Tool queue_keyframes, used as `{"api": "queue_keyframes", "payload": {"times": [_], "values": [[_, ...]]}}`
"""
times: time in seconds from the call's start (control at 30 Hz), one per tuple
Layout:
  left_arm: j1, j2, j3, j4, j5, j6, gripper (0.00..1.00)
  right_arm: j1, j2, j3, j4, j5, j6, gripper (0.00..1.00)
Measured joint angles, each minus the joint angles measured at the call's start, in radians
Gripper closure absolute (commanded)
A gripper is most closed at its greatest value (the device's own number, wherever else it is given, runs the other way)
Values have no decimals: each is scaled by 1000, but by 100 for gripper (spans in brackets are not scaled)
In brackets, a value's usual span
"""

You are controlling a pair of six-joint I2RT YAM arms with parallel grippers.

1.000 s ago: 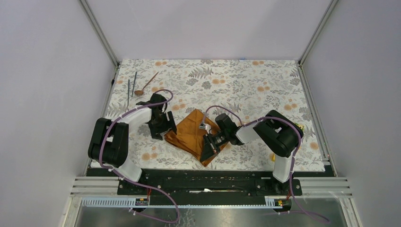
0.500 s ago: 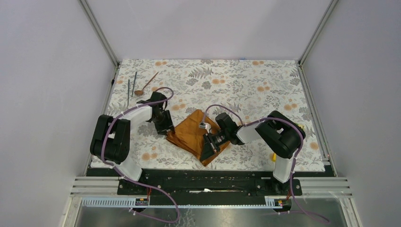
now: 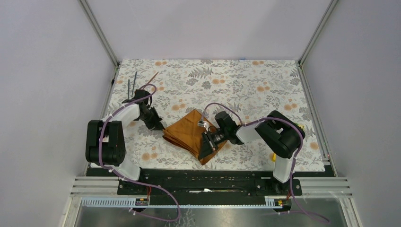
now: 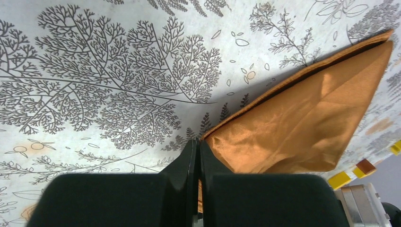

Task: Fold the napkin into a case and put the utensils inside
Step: Fold the lower triangle-folded napkin at the center of the board.

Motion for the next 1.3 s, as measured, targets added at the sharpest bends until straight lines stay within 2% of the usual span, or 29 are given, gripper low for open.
{"api": "queue_keyframes", "payload": {"times": [0.1, 0.17, 0.2, 0.33, 0.43, 0.57, 0.63, 0.77, 0.9, 1.0, 1.3], "values": [[10, -2, 9, -8, 25, -4, 100, 3, 5, 14, 40, -14, 31, 100], [9, -2, 9, -10, 52, -8, 82, 4, 10, 17, 88, -23, 68, 100], [9, -2, 9, -10, 58, -10, 77, 4, 12, 17, 118, -27, 93, 100], [9, -6, 4, -13, 50, -8, 66, 5, 20, 17, 179, -32, 137, 100], [10, -49, -28, -15, 16, -12, 47, 5, 27, 15, 190, -32, 145, 100], [11, -173, -79, -44, -63, -37, 13, 5, 29, 16, 173, -31, 129, 100], [11, -251, -115, -36, -85, -68, 8, 5, 29, 18, 146, -30, 109, 100], [17, -373, -222, 13, -63, -142, 8, 5, 29, 27, 88, -27, 68, 100], [21, -367, -308, 81, 5, -204, 10, 5, 29, 31, 58, -26, 51, 100], [21, -350, -351, 133, 46, -243, 16, 5, 29, 31, 51, -23, 43, 100], [21, -294, -407, 315, 83, -327, 61, 14, 29, 40, 36, -19, 32, 100]]}}
